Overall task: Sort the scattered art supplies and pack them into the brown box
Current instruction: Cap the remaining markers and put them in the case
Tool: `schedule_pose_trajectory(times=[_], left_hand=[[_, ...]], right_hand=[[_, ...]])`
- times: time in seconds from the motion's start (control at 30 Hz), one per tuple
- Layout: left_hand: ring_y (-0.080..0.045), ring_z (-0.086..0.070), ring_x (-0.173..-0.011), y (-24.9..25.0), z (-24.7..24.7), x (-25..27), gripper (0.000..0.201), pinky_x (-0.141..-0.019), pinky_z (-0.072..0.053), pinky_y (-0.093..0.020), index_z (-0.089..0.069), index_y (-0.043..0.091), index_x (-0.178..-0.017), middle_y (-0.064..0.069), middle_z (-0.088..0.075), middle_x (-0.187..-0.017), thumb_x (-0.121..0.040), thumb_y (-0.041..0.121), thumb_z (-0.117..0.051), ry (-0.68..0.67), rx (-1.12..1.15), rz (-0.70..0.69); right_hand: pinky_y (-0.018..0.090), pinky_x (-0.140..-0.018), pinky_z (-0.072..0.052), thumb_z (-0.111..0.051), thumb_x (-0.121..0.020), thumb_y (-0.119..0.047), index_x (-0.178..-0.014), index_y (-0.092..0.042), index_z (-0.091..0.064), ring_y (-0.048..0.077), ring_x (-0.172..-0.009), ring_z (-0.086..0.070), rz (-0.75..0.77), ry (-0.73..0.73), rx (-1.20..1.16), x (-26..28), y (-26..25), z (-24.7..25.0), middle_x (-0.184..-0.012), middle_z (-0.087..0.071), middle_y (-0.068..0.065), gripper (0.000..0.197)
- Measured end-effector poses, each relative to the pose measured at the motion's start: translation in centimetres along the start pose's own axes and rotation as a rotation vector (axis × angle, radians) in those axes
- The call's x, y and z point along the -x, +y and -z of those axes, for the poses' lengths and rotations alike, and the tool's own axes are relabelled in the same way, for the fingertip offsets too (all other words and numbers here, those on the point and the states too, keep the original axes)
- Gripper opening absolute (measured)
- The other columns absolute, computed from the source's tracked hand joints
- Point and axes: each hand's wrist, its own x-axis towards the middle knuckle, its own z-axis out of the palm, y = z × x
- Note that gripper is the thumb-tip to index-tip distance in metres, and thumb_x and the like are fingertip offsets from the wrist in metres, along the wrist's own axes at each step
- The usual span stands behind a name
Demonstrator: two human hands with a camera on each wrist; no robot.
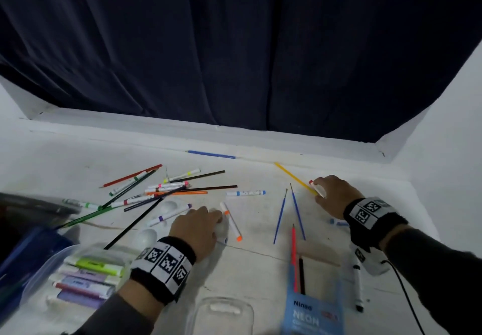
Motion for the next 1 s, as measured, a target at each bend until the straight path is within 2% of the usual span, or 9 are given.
schedule_pose_trajectory(times=[0.1,0.27,0.4,0.5,0.57,0.67,0.77,0.9,1.0], left_hand=[[-0.025,-0.058,-0.109,-0.3,-0.4,0.1,0.033,-0.084,-0.048,-0.037,-0.045,0.029,-0.128,-0.002,-0.052,-0.119,-0.095,0.031,-0.051,0.016,0.049,-0.017],[-0.024,-0.058,-0.109,-0.4,-0.1,0.3,0.039,-0.087,-0.05,-0.038,-0.043,0.032,-0.133,-0.002,-0.052,-0.119,-0.096,0.033,-0.055,-0.001,0.035,-0.043],[-0.018,-0.059,-0.097,-0.5,0.1,0.1,0.022,-0.081,-0.046,-0.03,-0.049,0.032,-0.114,0.005,-0.055,-0.107,-0.094,0.029,-0.056,0.069,0.018,-0.083],[-0.015,-0.058,-0.101,-0.5,0.3,0.1,0.014,-0.081,-0.038,-0.03,-0.052,0.033,-0.11,0.008,-0.055,-0.108,-0.096,0.03,-0.053,0.077,-0.068,-0.127],[-0.016,-0.058,-0.106,-0.6,0.3,0.1,0.015,-0.086,-0.037,-0.033,-0.053,0.03,-0.112,0.007,-0.054,-0.111,-0.097,0.03,-0.05,0.065,-0.112,-0.143],[-0.017,-0.056,-0.11,-0.7,0.2,0.2,0.017,-0.093,-0.036,-0.038,-0.052,0.027,-0.116,0.006,-0.054,-0.115,-0.099,0.028,-0.048,0.039,-0.131,-0.157],[-0.02,-0.059,-0.106,-0.7,0.8,0.9,0.015,-0.087,-0.037,-0.036,-0.053,0.025,-0.114,0.004,-0.063,-0.11,-0.101,0.025,-0.047,0.1,-0.043,-0.176],[-0.012,-0.063,-0.073,-0.9,2.0,4.1,0.026,-0.066,-0.05,-0.028,-0.051,0.029,-0.116,0.007,-0.068,-0.084,-0.096,0.016,-0.061,0.328,0.487,-0.248],[-0.016,-0.064,-0.068,-0.6,2.6,8.0,0.039,-0.061,-0.052,-0.026,-0.052,0.037,-0.119,0.006,-0.064,-0.079,-0.092,0.015,-0.069,0.443,0.871,-0.239]], right_hand=[[0.038,-0.096,-0.046,-0.043,-0.099,-0.037,-0.146,-0.021,-0.039,0.032,-0.118,-0.054,0.002,-0.093,0.077,-1.7,0.4,-1.2,-0.135,-0.048,0.014,0.05],[0.039,-0.092,-0.044,-0.034,-0.103,-0.026,-0.132,-0.003,-0.05,0.037,-0.113,-0.052,-0.014,-0.07,0.182,-1.9,-0.6,-2.4,-0.127,-0.047,0.018,0.041],[0.037,-0.089,-0.046,-0.037,-0.1,-0.018,-0.123,-0.002,-0.058,0.035,-0.11,-0.054,-0.004,-0.017,0.135,-1.4,-1.0,-2.3,-0.124,-0.045,0.016,0.035],[0.032,-0.083,-0.046,-0.039,-0.099,-0.016,-0.116,-0.002,-0.062,0.033,-0.103,-0.058,0.024,0.054,0.051,-0.3,-1.4,-1.6,-0.12,-0.049,0.016,0.031],[0.025,-0.073,-0.043,-0.042,-0.098,-0.015,-0.104,-0.005,-0.068,0.03,-0.091,-0.059,0.079,0.127,-0.001,0.8,-1.8,-1.1,-0.104,-0.056,0.01,0.028],[0.011,-0.061,-0.037,-0.056,-0.093,-0.012,-0.071,-0.018,-0.069,0.018,-0.072,-0.053,0.095,0.258,-0.293,3.4,-2.7,-0.1,-0.071,-0.052,-0.013,0.026],[0.028,-0.068,-0.06,-0.065,-0.086,-0.003,-0.073,-0.015,-0.075,0.012,-0.064,-0.07,0.066,0.327,-0.713,7.4,-4.3,1.0,-0.071,-0.073,-0.006,0.02],[0.055,-0.071,-0.059,-0.068,-0.08,0.008,-0.076,-0.012,-0.071,0.029,-0.07,-0.074,0.108,0.258,-1.078,13.6,-7.0,1.3,-0.077,-0.071,0.007,0.021],[0.058,-0.072,-0.059,-0.067,-0.078,0.018,-0.105,-0.016,-0.06,0.038,-0.075,-0.073,0.156,0.088,-1.302,18.1,-9.0,0.3,-0.078,-0.06,0.006,0.044]])
